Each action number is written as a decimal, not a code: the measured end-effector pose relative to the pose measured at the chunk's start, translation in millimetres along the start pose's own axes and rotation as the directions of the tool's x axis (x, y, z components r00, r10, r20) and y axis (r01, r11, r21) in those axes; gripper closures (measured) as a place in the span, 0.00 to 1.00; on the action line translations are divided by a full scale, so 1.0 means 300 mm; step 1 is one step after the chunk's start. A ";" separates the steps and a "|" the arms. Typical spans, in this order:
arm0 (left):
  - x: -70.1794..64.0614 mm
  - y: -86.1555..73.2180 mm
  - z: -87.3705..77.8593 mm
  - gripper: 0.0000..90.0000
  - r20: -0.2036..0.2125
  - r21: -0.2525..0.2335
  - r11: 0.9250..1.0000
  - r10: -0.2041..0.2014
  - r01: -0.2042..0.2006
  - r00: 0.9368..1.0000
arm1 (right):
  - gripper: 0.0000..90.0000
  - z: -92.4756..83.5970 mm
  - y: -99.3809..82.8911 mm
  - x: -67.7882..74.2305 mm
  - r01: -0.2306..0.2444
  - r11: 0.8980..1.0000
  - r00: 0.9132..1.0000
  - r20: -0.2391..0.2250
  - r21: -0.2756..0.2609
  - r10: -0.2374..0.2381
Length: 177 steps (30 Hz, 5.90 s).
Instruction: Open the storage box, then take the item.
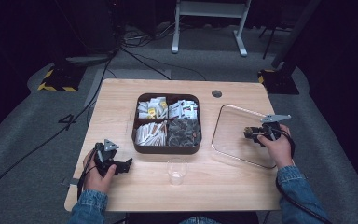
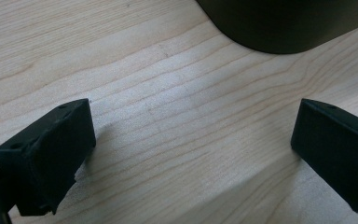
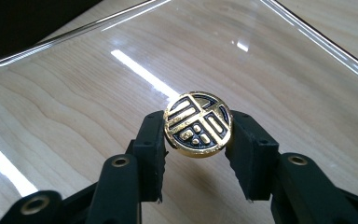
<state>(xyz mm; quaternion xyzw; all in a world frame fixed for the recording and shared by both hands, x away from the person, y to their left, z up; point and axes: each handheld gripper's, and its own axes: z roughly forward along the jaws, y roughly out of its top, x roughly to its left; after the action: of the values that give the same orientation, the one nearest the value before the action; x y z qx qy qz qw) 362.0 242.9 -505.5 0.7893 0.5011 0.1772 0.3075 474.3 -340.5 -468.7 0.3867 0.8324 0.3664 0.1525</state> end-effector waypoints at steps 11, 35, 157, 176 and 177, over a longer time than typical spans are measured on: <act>0.005 0.007 0.006 0.00 0.003 -0.001 1.000 0.003 -0.003 1.000 | 0.65 0.019 -0.037 -0.009 -0.030 1.000 1.000 0.005 0.003 0.030; 0.004 0.005 0.004 0.00 0.000 -0.001 1.000 0.002 -0.002 1.000 | 0.56 0.034 -0.032 -0.022 -0.064 0.998 0.998 0.009 -0.004 0.064; 0.011 0.010 0.009 0.00 0.009 -0.002 1.000 0.020 -0.020 1.000 | 0.93 0.187 0.416 0.561 0.090 0.982 0.888 -0.433 -0.165 -0.154; 0.011 0.010 0.009 0.00 0.009 -0.002 1.000 0.020 -0.020 1.000 | 0.93 0.022 0.381 0.677 0.179 0.957 0.833 -0.483 -0.227 -0.270; 0.011 0.010 0.009 0.00 0.009 -0.002 1.000 0.020 -0.020 1.000 | 0.93 0.022 0.381 0.677 0.179 0.957 0.833 -0.483 -0.227 -0.270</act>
<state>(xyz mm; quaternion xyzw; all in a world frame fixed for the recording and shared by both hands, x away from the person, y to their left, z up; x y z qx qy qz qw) 367.1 244.1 -505.5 0.7948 0.4915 0.1772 0.3086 405.7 -134.2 -384.0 0.1611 0.8478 0.5053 0.0024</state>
